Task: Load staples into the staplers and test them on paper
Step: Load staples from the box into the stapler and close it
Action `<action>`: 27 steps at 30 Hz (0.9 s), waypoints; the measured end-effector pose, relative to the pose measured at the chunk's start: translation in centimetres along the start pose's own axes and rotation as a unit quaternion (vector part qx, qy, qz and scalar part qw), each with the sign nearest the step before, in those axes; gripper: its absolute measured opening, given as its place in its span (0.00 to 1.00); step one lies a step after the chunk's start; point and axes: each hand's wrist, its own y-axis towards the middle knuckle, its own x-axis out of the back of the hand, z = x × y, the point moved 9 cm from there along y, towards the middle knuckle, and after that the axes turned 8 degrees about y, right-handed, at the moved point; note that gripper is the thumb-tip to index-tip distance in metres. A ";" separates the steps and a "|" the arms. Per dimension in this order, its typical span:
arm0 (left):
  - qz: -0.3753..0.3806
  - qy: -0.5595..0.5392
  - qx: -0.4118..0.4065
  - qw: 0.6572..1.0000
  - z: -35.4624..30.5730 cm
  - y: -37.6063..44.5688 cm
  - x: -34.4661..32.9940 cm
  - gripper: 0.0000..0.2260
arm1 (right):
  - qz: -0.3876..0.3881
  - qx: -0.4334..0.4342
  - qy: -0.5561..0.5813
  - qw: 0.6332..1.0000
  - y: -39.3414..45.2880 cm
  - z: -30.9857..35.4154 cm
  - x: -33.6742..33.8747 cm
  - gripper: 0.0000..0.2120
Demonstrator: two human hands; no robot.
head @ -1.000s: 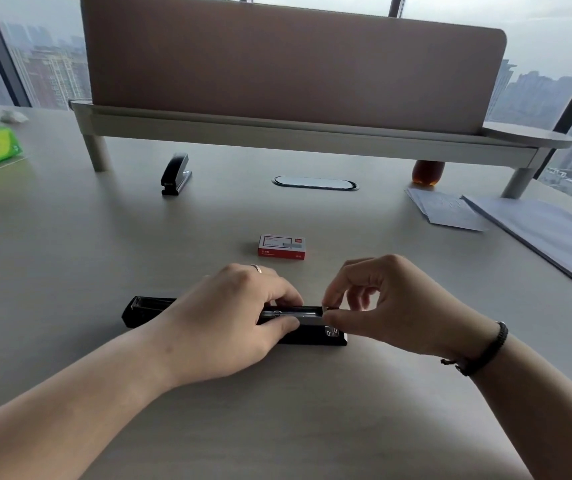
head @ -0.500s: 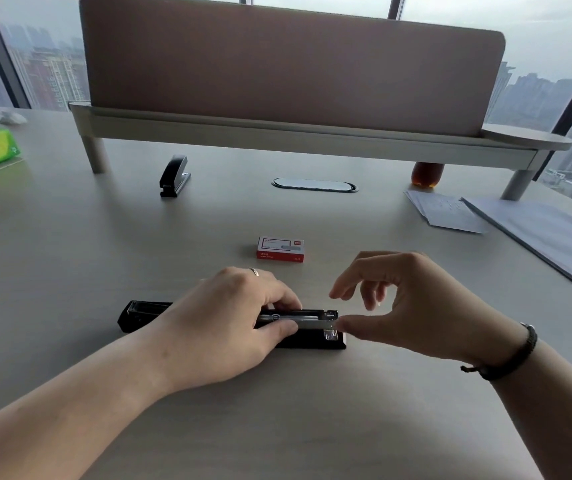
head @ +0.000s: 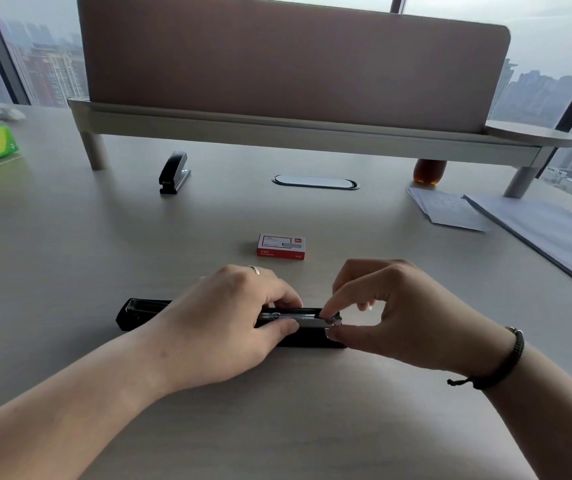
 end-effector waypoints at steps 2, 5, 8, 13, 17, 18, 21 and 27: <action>0.001 0.001 -0.001 1.000 0.0 0.0 0.0 0.08 | -0.006 0.002 0.000 1.000 0.0 0.0 0.1 0.05; 0.001 0.001 -0.002 1.000 0.0 0.0 0.0 0.08 | -0.009 0.006 -0.004 1.000 0.0 0.0 0.2 0.04; 0.002 0.000 -0.003 1.000 0.0 0.1 -0.1 0.08 | -0.010 0.010 -0.006 1.000 0.0 0.1 0.2 0.03; -0.004 0.001 -0.007 1.000 -0.1 0.0 0.0 0.08 | -0.008 0.009 -0.026 1.000 0.0 0.2 0.2 0.03; -0.003 0.010 -0.011 1.000 -0.2 0.1 0.0 0.08 | -0.005 0.006 -0.058 0.998 -0.1 0.5 0.0 0.04; 0.001 0.014 -0.013 1.000 -0.1 0.1 0.0 0.09 | -0.004 0.006 -0.062 0.998 0.0 0.5 0.0 0.04; 0.045 0.037 -0.018 0.998 0.4 0.2 0.1 0.15 | 0.000 -0.007 -0.067 0.998 -0.1 0.3 -0.2 0.05; 0.221 0.075 0.061 0.970 5.4 -1.7 1.2 0.22 | 0.001 -0.042 -0.034 0.999 0.0 0.0 -0.3 0.09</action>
